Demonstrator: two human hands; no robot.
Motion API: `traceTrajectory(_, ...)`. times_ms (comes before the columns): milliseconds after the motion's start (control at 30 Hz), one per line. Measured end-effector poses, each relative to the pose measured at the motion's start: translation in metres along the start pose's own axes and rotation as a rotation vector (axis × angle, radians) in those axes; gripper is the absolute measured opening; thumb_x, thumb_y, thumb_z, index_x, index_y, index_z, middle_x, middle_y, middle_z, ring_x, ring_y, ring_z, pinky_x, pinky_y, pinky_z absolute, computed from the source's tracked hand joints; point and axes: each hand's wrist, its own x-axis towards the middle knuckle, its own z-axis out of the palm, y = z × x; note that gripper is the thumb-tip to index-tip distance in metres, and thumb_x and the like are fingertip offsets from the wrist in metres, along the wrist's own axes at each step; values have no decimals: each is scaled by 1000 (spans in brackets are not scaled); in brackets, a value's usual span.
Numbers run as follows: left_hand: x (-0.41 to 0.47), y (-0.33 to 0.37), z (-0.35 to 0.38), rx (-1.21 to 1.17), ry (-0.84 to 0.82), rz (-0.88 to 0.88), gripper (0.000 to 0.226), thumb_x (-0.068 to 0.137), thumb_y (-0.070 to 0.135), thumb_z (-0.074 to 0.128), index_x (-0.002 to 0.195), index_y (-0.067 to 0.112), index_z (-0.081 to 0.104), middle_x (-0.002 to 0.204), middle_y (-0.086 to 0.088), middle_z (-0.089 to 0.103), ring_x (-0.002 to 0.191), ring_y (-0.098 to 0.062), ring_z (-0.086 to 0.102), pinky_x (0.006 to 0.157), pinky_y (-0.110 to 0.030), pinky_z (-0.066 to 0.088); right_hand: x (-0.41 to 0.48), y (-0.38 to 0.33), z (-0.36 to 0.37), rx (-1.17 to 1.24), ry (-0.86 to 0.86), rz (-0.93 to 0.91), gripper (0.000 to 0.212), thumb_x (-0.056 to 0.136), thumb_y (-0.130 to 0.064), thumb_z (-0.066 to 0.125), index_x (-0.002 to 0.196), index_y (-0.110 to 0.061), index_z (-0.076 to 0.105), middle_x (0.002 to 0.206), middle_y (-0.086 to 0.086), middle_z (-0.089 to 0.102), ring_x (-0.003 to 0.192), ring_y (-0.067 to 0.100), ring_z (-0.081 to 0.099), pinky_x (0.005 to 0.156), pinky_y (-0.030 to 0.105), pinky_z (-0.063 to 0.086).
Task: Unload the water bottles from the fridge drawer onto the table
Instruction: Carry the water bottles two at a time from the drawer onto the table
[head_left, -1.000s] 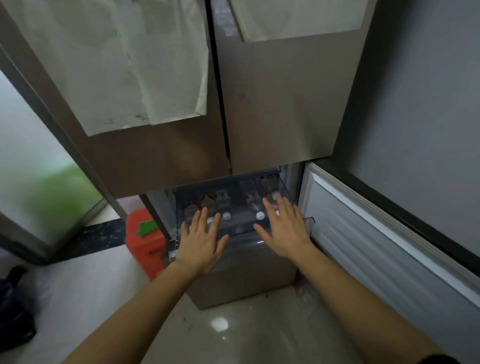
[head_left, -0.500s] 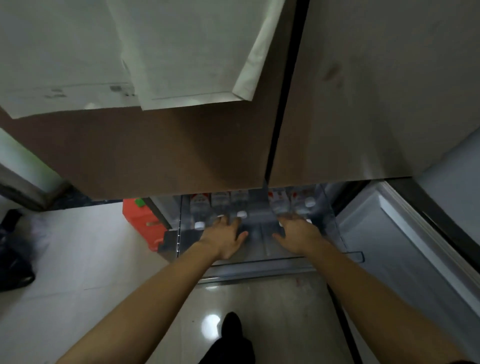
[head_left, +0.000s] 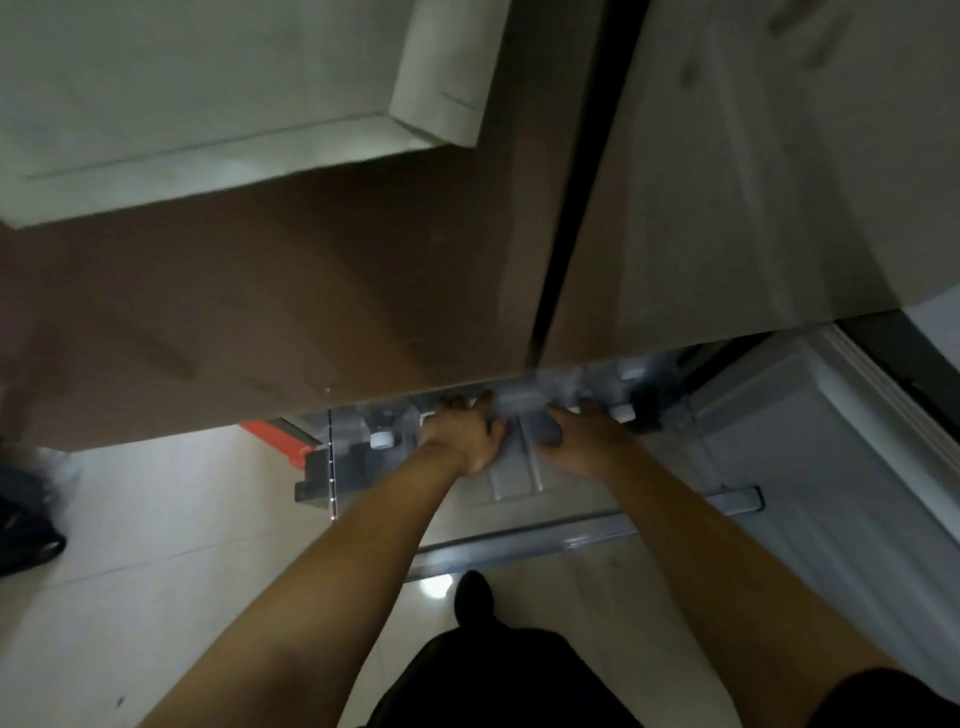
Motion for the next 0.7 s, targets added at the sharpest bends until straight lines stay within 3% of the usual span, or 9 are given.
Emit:
traceTrajectory(133,-21,5,3,-56,49,74,43,103,37,38,141,20,48,135,-21,58,121,-39,52,98,-38,41,-14,-10,-1,5,8,-62,53,99,-43,52,146,-22,44,148,9,48,129,31,50,103,38,43)
traceTrajectory(267,-54,1,13,-76,-48,20,47,91,34,61,136,28,48,139,-13,54,130,-33,47,101,-34,41,-30,-13,-4,39,21,-79,37,92,-49,56,120,-27,64,127,4,64,105,25,61,85,33,51)
traceTrajectory(367,-74,-1,16,-82,-6,-24,48,88,32,66,131,24,47,134,-15,56,124,-34,51,97,-35,43,-47,-9,-8,20,97,-137,21,88,-40,62,107,-32,68,118,0,67,102,25,63,75,27,45)
traceTrajectory(500,-99,7,3,-124,263,-73,45,92,34,60,130,17,44,124,-19,58,116,-37,53,87,-41,49,-83,-2,-8,2,406,-262,13,86,-30,65,98,-34,68,100,-1,70,93,23,65,66,25,39)
traceTrajectory(600,-122,21,-6,-230,592,-64,32,89,36,54,113,15,54,108,-17,64,104,-36,53,77,-40,48,-110,-4,-11,46,619,-320,11,87,-33,63,98,-34,66,92,0,71,88,26,65,61,27,35)
traceTrajectory(700,-140,37,-14,-333,851,-67,27,83,38,50,95,18,63,93,-10,68,90,-30,54,69,-37,46,-127,-8,-20,207,716,-258,18,88,-42,62,104,-33,64,90,3,73,87,31,66,63,31,44)
